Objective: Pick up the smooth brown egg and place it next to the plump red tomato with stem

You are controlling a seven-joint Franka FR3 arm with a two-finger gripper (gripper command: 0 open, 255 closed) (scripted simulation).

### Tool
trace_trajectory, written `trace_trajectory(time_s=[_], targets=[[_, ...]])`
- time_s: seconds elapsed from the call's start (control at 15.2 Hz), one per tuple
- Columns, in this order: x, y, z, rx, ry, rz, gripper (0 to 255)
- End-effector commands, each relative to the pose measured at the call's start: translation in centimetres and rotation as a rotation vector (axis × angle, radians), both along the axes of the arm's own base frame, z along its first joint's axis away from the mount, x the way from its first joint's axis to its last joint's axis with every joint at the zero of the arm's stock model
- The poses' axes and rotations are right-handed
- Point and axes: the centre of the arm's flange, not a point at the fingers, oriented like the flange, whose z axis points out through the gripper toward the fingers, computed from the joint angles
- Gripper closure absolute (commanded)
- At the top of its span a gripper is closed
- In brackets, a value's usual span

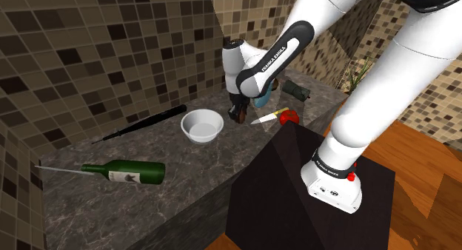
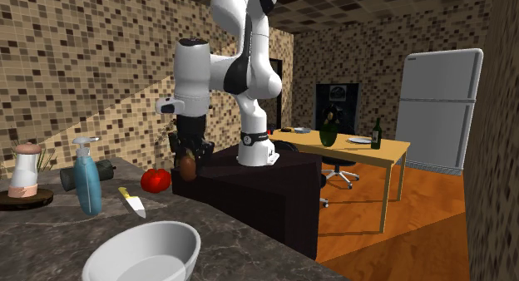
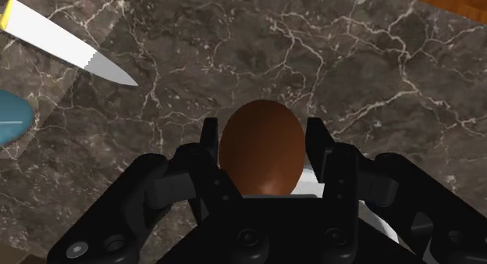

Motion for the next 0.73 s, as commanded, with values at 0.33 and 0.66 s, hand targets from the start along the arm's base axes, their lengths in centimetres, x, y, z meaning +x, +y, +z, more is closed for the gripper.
trace_trajectory(time_s=[0.33, 0.66], targets=[[-0.6, -9.1, 0.1, 0.000, 0.000, 0.002, 255], [-1.0, -15.7, 0.1, 0.000, 0.000, 0.002, 255]])
